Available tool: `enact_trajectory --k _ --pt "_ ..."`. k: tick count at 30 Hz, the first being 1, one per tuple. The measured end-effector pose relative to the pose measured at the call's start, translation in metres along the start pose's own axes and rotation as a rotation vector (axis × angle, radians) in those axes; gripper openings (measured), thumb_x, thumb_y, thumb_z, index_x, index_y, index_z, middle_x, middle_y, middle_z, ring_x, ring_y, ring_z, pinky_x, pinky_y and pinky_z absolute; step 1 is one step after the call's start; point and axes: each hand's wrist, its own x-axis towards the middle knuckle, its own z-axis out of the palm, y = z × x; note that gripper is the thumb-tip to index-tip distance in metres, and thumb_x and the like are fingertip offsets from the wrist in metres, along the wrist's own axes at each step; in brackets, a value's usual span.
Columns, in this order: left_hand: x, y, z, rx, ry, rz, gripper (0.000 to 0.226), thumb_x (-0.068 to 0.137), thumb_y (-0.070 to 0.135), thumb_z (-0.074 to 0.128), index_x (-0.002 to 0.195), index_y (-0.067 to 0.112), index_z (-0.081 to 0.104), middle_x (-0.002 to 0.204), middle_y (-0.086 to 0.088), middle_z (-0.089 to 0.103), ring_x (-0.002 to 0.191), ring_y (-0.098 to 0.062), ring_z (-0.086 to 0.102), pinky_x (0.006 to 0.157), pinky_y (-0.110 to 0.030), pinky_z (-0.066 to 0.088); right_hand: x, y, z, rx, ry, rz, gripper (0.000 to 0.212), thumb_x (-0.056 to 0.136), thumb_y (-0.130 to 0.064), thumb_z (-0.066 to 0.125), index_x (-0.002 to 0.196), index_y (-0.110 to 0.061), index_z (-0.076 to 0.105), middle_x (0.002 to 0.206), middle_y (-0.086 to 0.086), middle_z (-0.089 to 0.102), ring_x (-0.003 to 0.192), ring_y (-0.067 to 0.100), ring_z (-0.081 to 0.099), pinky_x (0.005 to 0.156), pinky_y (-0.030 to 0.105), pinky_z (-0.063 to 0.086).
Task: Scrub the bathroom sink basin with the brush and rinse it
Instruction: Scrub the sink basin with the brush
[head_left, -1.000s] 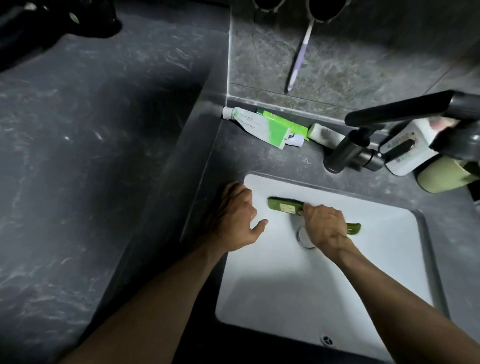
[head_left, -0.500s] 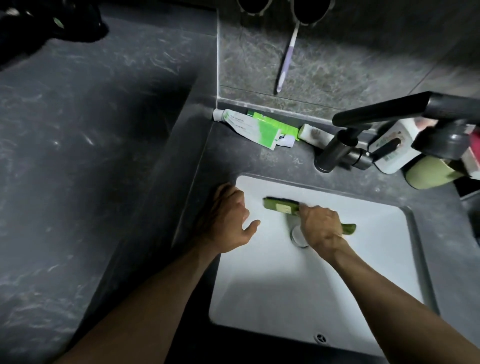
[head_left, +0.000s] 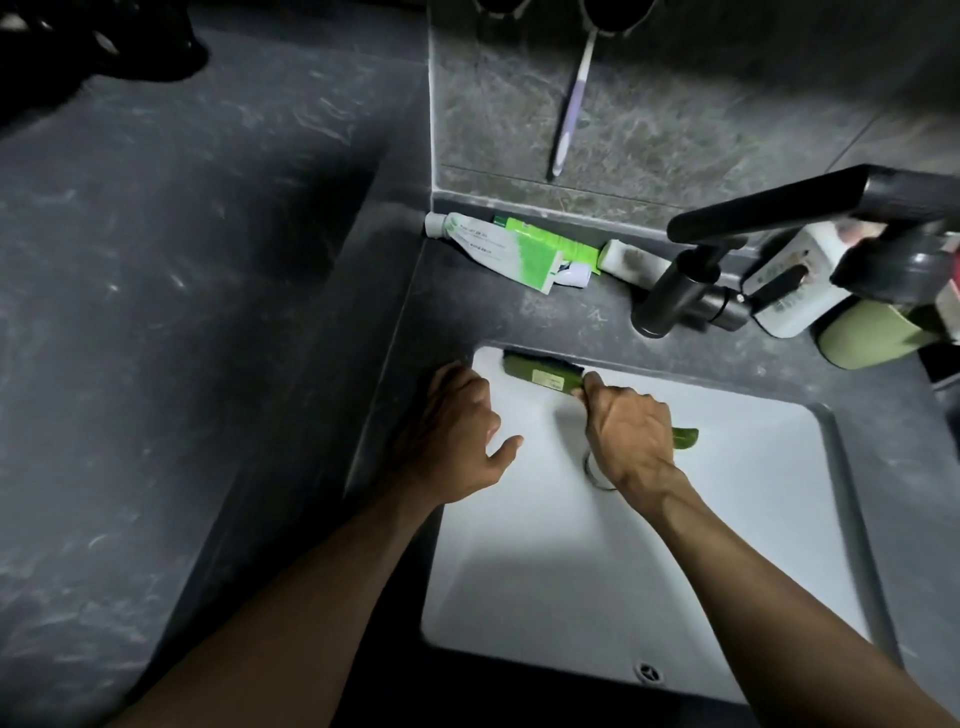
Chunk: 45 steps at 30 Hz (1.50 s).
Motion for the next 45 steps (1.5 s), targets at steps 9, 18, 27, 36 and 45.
enact_trajectory --k 9,18,27,36,45 --pt "0.0 -0.002 0.002 0.027 -0.002 0.005 0.05 0.088 0.056 0.056 0.053 0.02 0.054 0.075 0.003 0.049 0.093 -0.022 0.051 0.109 -0.044 0.035 -0.01 0.012 0.013 -0.011 -0.031 0.042 0.027 0.099 -0.026 0.043 0.125 -0.02 0.046 0.088 0.004 0.069 0.076 0.032 0.066 0.063 0.034 0.038" --pt "0.0 -0.001 0.004 -0.012 0.013 0.01 0.05 0.089 0.057 0.055 0.054 0.024 0.041 0.067 0.005 0.055 0.093 -0.019 0.056 0.112 -0.045 0.034 -0.014 0.027 0.021 -0.025 -0.01 0.085 0.027 0.104 -0.031 0.03 0.121 -0.019 0.047 0.083 0.006 0.068 0.073 0.032 0.065 0.062 0.032 0.036" --pt "0.001 -0.001 0.003 -0.047 0.016 0.008 0.05 0.085 0.054 0.06 0.051 0.025 0.037 0.064 0.006 0.053 0.092 -0.019 0.058 0.112 -0.046 0.034 -0.01 0.021 0.025 0.025 -0.026 0.104 0.027 0.105 -0.036 0.028 0.116 -0.02 0.047 0.079 0.004 0.065 0.069 0.03 0.063 0.061 0.032 0.037" --pt "0.0 0.0 0.001 -0.056 0.006 0.008 0.051 0.086 0.053 0.062 0.052 0.025 0.037 0.063 0.007 0.052 0.091 -0.018 0.058 0.113 -0.045 0.034 -0.013 0.026 0.024 0.014 -0.016 0.123 0.025 0.104 -0.03 0.031 0.119 -0.02 0.049 0.082 0.006 0.067 0.073 0.033 0.064 0.063 0.033 0.036" --pt "0.001 0.0 0.002 -0.034 -0.003 0.006 0.051 0.086 0.055 0.061 0.053 0.025 0.038 0.065 0.006 0.055 0.093 -0.019 0.057 0.114 -0.045 0.033 -0.019 0.051 0.034 -0.065 -0.043 0.173 0.025 0.105 -0.032 0.03 0.121 -0.023 0.047 0.08 0.003 0.067 0.071 0.03 0.065 0.06 0.031 0.037"
